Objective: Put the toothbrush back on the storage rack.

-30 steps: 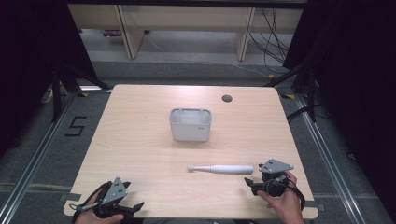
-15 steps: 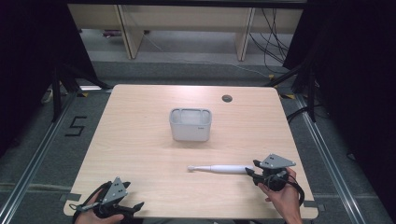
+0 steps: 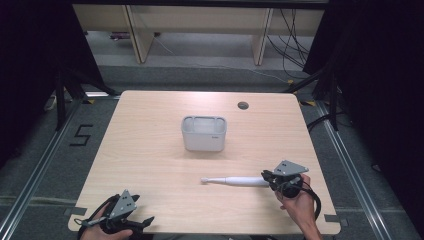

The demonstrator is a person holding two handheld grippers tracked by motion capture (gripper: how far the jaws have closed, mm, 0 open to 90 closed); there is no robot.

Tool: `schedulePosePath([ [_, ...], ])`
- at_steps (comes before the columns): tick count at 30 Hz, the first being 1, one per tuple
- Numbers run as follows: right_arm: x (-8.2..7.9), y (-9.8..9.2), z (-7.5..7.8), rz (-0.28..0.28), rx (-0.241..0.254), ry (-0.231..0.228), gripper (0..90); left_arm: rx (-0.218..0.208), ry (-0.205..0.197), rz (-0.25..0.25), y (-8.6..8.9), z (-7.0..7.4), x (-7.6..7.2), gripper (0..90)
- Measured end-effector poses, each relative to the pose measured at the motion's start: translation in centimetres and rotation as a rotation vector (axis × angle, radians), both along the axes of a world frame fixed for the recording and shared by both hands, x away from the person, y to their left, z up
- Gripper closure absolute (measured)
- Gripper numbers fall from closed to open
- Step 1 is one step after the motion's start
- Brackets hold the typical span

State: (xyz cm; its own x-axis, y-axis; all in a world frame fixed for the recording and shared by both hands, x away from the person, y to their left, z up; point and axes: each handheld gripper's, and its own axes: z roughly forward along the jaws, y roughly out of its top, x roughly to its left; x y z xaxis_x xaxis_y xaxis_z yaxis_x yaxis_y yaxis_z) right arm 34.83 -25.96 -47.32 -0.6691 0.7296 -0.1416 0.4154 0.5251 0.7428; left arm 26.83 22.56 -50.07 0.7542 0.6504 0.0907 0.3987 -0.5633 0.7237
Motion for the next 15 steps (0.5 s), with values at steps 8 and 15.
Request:
schedulePosePath([
  [8, 1.4, 0.8, -0.3, 0.027, -0.025, 0.008, 90.0, -0.005, -0.001, -0.01, 0.0, 0.0, 0.0, 15.5],
  [15, 2.5, 1.1, -0.8, 0.017, -0.01, 0.039, 90.0, -0.005, 0.003, 0.0, 0.0, 0.0, 0.0, 15.5],
])
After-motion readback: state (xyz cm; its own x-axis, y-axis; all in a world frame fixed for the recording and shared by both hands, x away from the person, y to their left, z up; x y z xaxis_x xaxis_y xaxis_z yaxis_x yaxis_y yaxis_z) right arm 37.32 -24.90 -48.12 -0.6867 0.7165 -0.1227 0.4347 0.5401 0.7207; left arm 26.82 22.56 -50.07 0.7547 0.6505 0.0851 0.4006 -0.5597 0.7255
